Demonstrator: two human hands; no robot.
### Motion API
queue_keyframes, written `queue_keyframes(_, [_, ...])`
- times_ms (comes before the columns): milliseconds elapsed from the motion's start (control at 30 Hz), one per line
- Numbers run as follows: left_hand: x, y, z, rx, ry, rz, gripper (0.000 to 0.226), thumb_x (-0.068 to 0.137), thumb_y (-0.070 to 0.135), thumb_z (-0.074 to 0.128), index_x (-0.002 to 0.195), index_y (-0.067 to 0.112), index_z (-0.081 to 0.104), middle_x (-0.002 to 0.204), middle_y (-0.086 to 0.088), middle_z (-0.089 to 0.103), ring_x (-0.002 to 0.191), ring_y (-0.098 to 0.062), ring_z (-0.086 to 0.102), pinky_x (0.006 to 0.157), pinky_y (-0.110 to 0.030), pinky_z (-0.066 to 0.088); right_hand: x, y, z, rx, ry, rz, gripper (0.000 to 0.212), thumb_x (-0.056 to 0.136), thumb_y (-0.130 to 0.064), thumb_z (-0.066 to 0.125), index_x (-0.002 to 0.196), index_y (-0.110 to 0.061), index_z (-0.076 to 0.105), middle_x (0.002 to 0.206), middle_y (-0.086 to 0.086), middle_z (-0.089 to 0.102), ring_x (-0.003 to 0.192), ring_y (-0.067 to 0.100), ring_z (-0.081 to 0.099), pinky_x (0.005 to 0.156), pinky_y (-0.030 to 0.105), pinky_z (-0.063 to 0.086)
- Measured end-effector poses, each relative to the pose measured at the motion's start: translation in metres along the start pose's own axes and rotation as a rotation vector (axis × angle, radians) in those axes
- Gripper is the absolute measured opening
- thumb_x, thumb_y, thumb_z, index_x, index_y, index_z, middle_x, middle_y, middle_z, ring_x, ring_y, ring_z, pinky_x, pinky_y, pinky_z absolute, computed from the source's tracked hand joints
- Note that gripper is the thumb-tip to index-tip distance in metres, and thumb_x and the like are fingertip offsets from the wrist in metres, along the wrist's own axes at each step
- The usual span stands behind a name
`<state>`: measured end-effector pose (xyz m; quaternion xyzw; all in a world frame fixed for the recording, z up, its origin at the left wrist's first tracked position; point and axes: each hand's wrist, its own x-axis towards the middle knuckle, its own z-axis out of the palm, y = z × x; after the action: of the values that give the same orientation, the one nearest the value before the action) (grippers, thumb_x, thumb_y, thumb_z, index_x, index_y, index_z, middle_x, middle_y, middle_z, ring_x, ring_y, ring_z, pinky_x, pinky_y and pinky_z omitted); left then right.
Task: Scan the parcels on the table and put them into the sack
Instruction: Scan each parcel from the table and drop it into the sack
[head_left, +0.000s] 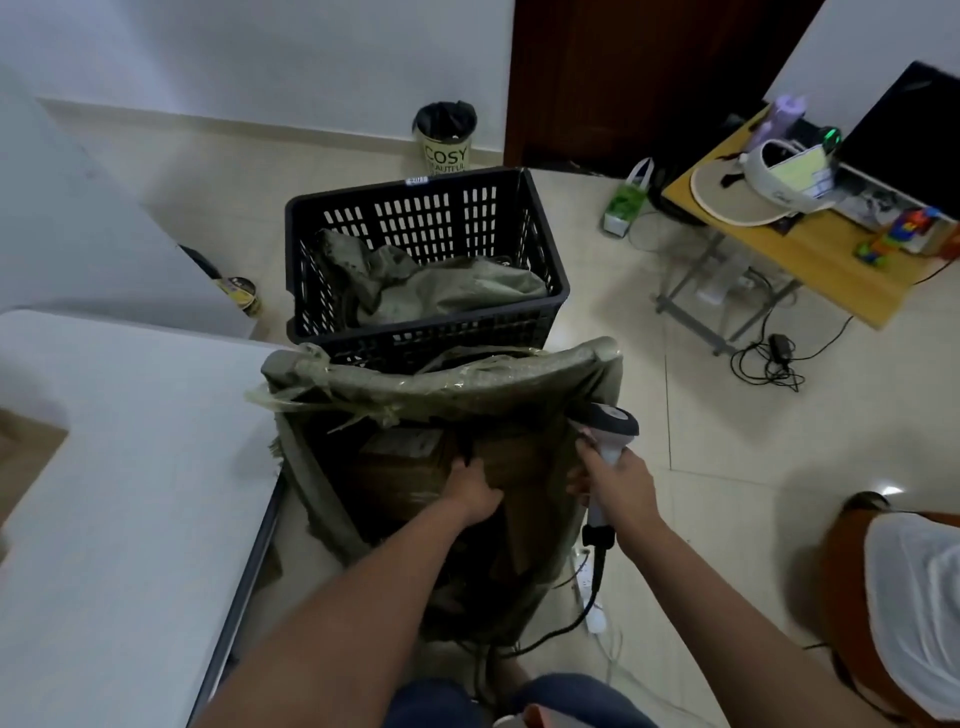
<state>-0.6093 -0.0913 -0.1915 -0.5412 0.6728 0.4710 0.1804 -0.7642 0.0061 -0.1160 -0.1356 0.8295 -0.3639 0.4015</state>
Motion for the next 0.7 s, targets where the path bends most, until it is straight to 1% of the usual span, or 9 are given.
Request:
queue_keyframes(67, [0.001, -0.006, 0.002, 0.002, -0.05, -0.008, 0.057, 0.099, 0.029, 0.052, 0.151, 0.013, 0.033, 0.156, -0.014, 0.023, 0.136, -0.031, 0.039, 0.106, -0.027, 0.038, -0.002, 0.0, 0.003, 0.02, 0.005, -0.004, 0.031, 0.093, -0.037, 0.062, 0.082, -0.008, 0.066, 0.069, 0.007, 0.073, 0.064, 0.026, 0.072, 0.077, 0.045, 0.059])
queue_keyframes(133, [-0.001, -0.014, 0.0, -0.037, -0.071, -0.002, 0.048, 0.098, 0.028, 0.054, 0.143, 0.013, 0.045, 0.147, -0.013, 0.041, 0.128, -0.03, 0.049, 0.101, -0.029, 0.043, -0.006, -0.001, 0.009, 0.033, 0.017, -0.018, 0.032, 0.093, -0.037, 0.062, 0.085, -0.006, 0.067, 0.068, 0.006, 0.072, 0.061, 0.023, 0.071, 0.075, 0.043, 0.059])
queue_keyframes(233, [-0.011, -0.031, -0.008, -0.156, -0.088, -0.006, 0.039, 0.097, 0.027, 0.057, 0.134, 0.015, 0.054, 0.134, -0.014, 0.056, 0.119, -0.031, 0.057, 0.095, -0.032, 0.049, -0.017, -0.005, 0.026, 0.029, 0.015, -0.066, 0.029, 0.094, -0.035, 0.061, 0.084, -0.008, 0.065, 0.068, 0.006, 0.072, 0.058, 0.022, 0.069, 0.07, 0.041, 0.059])
queue_keyframes(333, [-0.029, -0.06, -0.022, -0.247, -0.069, -0.002, 0.032, 0.096, 0.026, 0.057, 0.127, 0.018, 0.058, 0.125, -0.009, 0.062, 0.115, -0.028, 0.06, 0.092, -0.029, 0.05, -0.036, -0.013, 0.051, 0.018, -0.046, -0.12, 0.025, 0.094, -0.033, 0.061, 0.092, -0.009, 0.065, 0.072, 0.006, 0.072, 0.058, 0.022, 0.068, 0.065, 0.039, 0.058])
queue_keyframes(400, [-0.048, -0.086, -0.034, -0.249, -0.028, 0.018, 0.031, 0.097, 0.024, 0.055, 0.127, 0.017, 0.06, 0.122, -0.006, 0.063, 0.115, -0.026, 0.059, 0.089, -0.026, 0.047, -0.05, -0.017, 0.073, -0.003, -0.106, -0.138, 0.025, 0.094, -0.034, 0.062, 0.095, -0.009, 0.065, 0.074, 0.007, 0.073, 0.059, 0.022, 0.069, 0.061, 0.035, 0.057])
queue_keyframes(533, [-0.1, -0.16, -0.055, -0.278, 0.097, -0.014, 0.03, 0.098, 0.024, 0.054, 0.127, 0.016, 0.06, 0.12, -0.009, 0.064, 0.112, -0.026, 0.061, 0.092, -0.028, 0.047, -0.089, -0.026, 0.131, -0.083, -0.221, -0.163, 0.03, 0.09, -0.041, 0.065, 0.092, -0.012, 0.067, 0.075, 0.006, 0.073, 0.065, 0.021, 0.07, 0.064, 0.038, 0.059])
queue_keyframes(600, [-0.133, -0.205, -0.064, -0.343, 0.165, -0.054, 0.029, 0.098, 0.02, 0.055, 0.125, 0.013, 0.061, 0.115, -0.013, 0.066, 0.099, -0.026, 0.064, 0.089, -0.029, 0.05, -0.118, -0.035, 0.165, -0.113, -0.306, -0.189, 0.024, 0.093, -0.034, 0.063, 0.09, -0.01, 0.066, 0.074, 0.008, 0.072, 0.06, 0.018, 0.067, 0.057, 0.032, 0.055])
queue_keyframes(667, [-0.17, -0.253, -0.073, -0.425, 0.236, -0.103, 0.031, 0.097, 0.017, 0.055, 0.126, 0.01, 0.061, 0.11, -0.013, 0.067, 0.088, -0.02, 0.063, 0.085, -0.029, 0.052, -0.151, -0.044, 0.203, -0.146, -0.391, -0.249, 0.022, 0.094, -0.029, 0.062, 0.09, -0.008, 0.066, 0.073, 0.01, 0.071, 0.057, 0.019, 0.065, 0.056, 0.034, 0.054])
queue_keyframes(700, [-0.19, -0.277, -0.077, -0.463, 0.269, -0.127, 0.031, 0.097, 0.016, 0.054, 0.127, 0.01, 0.061, 0.109, -0.011, 0.066, 0.088, -0.019, 0.062, 0.083, -0.028, 0.052, -0.168, -0.048, 0.222, -0.161, -0.437, -0.284, 0.021, 0.094, -0.028, 0.063, 0.091, -0.008, 0.066, 0.073, 0.01, 0.071, 0.057, 0.02, 0.064, 0.056, 0.034, 0.054])
